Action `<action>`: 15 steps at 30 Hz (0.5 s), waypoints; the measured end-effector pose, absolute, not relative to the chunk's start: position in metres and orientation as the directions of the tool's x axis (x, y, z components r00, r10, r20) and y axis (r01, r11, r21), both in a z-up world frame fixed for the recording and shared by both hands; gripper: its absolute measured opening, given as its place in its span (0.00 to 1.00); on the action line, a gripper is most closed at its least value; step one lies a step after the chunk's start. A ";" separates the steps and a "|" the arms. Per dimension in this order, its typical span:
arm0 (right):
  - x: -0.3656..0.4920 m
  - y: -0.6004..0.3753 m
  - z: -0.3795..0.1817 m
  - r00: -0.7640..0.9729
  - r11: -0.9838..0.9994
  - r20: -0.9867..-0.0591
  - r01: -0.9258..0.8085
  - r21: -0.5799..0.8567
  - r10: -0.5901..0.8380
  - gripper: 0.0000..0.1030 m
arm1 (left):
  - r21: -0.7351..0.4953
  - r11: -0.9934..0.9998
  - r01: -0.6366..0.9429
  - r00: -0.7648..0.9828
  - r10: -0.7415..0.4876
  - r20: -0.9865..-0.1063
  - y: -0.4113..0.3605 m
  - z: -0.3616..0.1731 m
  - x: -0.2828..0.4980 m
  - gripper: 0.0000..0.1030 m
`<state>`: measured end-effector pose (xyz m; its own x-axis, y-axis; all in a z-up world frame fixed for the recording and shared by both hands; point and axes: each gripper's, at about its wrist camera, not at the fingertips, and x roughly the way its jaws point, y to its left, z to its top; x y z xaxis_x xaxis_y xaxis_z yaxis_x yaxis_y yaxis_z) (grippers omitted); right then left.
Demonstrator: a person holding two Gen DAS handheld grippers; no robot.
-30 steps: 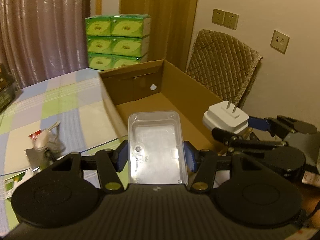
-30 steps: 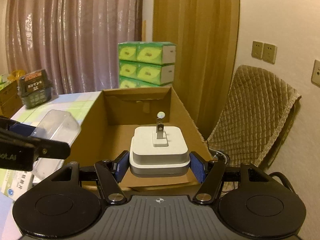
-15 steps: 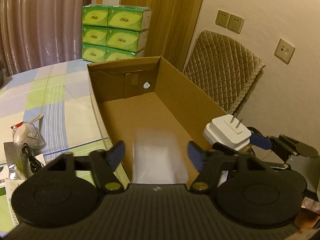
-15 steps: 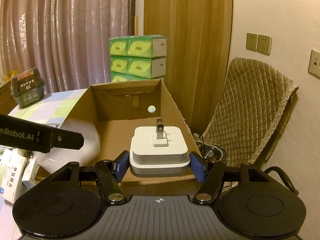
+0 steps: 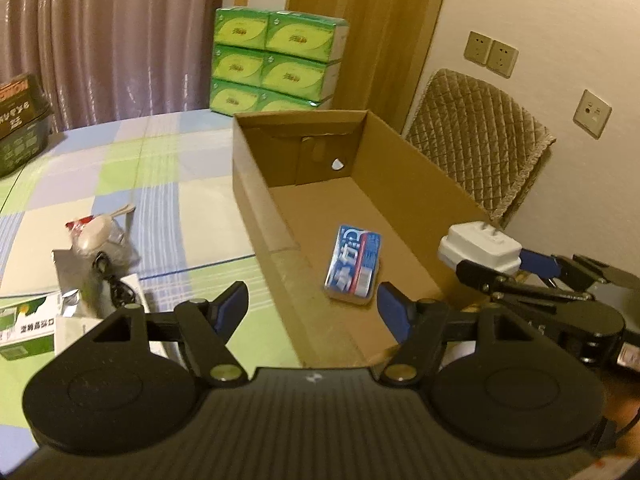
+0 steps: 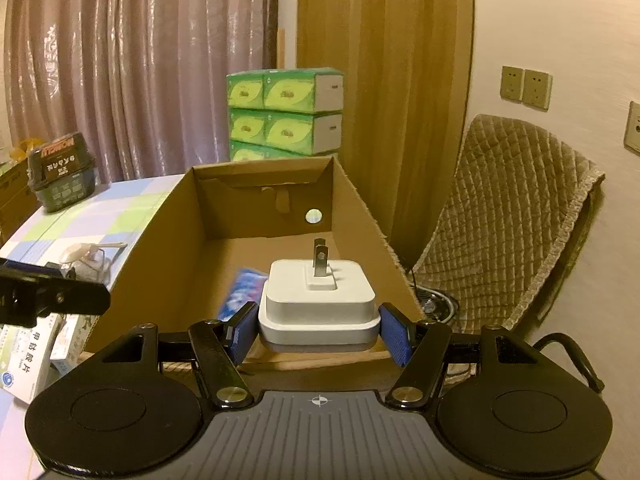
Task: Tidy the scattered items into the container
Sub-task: 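Open both grippers to drop the items into the cardboard box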
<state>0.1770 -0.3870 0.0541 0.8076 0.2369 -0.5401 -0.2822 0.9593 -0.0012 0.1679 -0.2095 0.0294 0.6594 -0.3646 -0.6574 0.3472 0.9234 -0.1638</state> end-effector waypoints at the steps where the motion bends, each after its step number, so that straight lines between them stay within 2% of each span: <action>1: 0.177 -0.385 0.054 0.806 0.956 -0.538 -0.295 -0.003 0.247 0.62 | -0.163 0.924 0.345 0.661 -0.362 -0.658 -0.207 0.029 0.167 0.65; 2: 0.177 -0.383 0.054 0.805 0.954 -0.539 -0.300 -0.012 0.246 0.68 | -0.162 0.925 0.343 0.661 -0.360 -0.658 -0.206 0.028 0.165 0.65; 3: 0.176 -0.382 0.054 0.807 0.954 -0.537 -0.300 -0.018 0.244 0.79 | -0.162 0.926 0.341 0.662 -0.359 -0.658 -0.204 0.028 0.164 0.65; 4: 0.175 -0.382 0.054 0.810 0.953 -0.530 -0.304 -0.014 0.250 0.80 | -0.163 0.926 0.340 0.662 -0.358 -0.659 -0.203 0.027 0.163 0.65; 15: 0.161 -0.375 0.055 0.813 0.951 -0.522 -0.309 -0.009 0.259 0.80 | -0.122 0.948 0.293 0.681 -0.296 -0.669 -0.169 0.023 0.144 0.65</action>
